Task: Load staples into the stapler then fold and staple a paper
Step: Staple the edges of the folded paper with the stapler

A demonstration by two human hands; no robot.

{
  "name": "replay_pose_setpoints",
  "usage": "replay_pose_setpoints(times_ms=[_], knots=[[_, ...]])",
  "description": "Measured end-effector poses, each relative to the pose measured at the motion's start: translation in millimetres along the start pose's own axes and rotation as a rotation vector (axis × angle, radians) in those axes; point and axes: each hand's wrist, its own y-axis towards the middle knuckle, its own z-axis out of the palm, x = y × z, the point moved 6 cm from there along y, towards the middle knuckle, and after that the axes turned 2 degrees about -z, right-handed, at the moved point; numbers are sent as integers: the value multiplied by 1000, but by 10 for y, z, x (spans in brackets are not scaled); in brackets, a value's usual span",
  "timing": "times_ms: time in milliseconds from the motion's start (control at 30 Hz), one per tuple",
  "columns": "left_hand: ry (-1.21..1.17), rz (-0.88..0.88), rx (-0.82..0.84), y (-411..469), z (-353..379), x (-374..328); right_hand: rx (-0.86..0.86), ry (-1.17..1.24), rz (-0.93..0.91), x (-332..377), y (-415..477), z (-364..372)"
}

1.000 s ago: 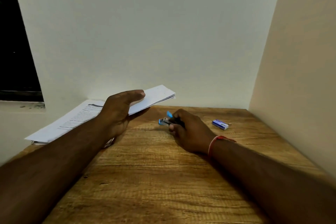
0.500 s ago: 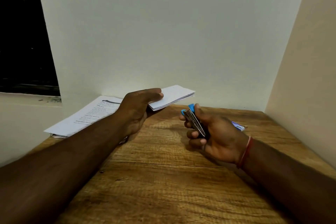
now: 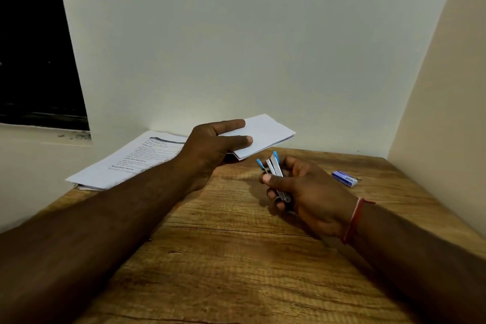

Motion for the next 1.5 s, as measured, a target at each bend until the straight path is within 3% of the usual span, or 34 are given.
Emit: replay_pose_setpoints(times_ms=[200, 567, 667, 833, 967, 1167, 1500], knots=[[144, 108, 22, -55, 1, -52, -155, -470, -231, 154, -16, -65], [397, 278, 5, -173, 56, -138, -303, -524, -293, 166, 55, -203], [498, 322, 2, -214, 85, -156, -287, -426, -256, 135, 81, -208], [521, 360, 43, -257, 138, -163, -269, 46, -170, 106, 114, -299], [480, 388, 99, -290, 187, -177, -249, 285, -136, 108, 120, -408], [393, 397, 156, -296, 213, -203, -158, 380, -120, 202, 129, -545], [432, 438, 170, -312, 179, -248, -160, 349, -142, 275, 178, -762]])
